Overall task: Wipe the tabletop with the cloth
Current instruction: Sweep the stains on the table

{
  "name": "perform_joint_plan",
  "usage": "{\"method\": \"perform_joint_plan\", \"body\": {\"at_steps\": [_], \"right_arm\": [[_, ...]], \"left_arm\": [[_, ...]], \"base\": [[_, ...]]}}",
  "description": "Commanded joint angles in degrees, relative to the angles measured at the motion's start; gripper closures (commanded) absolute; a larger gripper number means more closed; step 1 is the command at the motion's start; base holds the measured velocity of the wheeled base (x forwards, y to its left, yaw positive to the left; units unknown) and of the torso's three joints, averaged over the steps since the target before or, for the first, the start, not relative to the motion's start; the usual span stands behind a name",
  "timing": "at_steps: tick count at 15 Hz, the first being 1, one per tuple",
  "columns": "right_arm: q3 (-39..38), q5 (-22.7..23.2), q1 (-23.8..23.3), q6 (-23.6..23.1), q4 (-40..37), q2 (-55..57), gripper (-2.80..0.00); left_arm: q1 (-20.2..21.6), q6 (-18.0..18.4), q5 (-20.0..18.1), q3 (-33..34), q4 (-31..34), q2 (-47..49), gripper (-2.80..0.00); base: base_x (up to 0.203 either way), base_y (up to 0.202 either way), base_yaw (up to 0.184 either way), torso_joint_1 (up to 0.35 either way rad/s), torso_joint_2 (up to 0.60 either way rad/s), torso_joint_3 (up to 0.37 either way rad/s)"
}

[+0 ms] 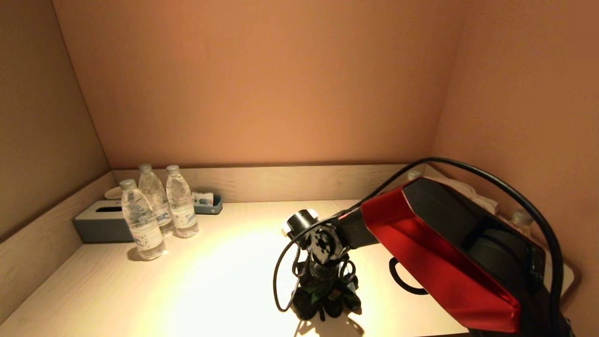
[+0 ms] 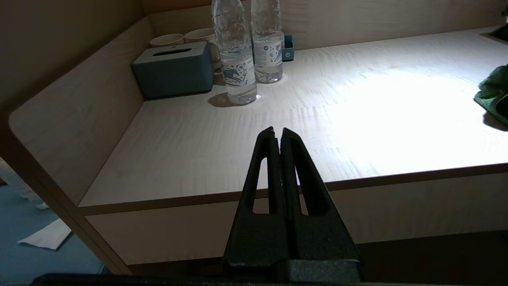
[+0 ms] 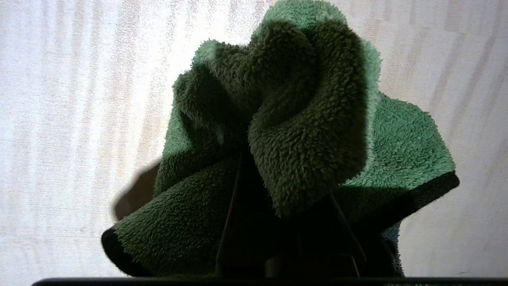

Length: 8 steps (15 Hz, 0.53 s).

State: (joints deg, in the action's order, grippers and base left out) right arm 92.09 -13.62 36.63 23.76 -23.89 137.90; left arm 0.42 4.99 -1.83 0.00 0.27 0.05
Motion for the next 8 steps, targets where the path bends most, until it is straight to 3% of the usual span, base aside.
{"method": "perform_joint_plan", "body": {"at_steps": [1,3,4,8], "right_arm": [[0.95,0.19,2.61,-0.07,0.28,0.46,0.0],[4.74,0.63,10.66,-0.61,0.66,2.22,0.0],[6.08,0.86,12.05,-0.89,0.85,2.98,0.0],[6.09,0.87,12.06,-0.91,0.86,2.99,0.0]], "left_arm": [[-0.06,0.02,-0.01,-0.09,0.0,0.04,0.0],[0.01,0.11,-0.01,0.0,0.0,0.04,0.0],[0.01,0.11,-0.01,0.0,0.0,0.04,0.0],[0.01,0.11,-0.01,0.0,0.0,0.04,0.0]], "base": [[0.0,0.0,0.0,0.0,0.0,0.0],[0.0,0.0,0.0,0.0,0.0,0.0],[0.0,0.0,0.0,0.0,0.0,0.0],[0.0,0.0,0.0,0.0,0.0,0.0]]}}
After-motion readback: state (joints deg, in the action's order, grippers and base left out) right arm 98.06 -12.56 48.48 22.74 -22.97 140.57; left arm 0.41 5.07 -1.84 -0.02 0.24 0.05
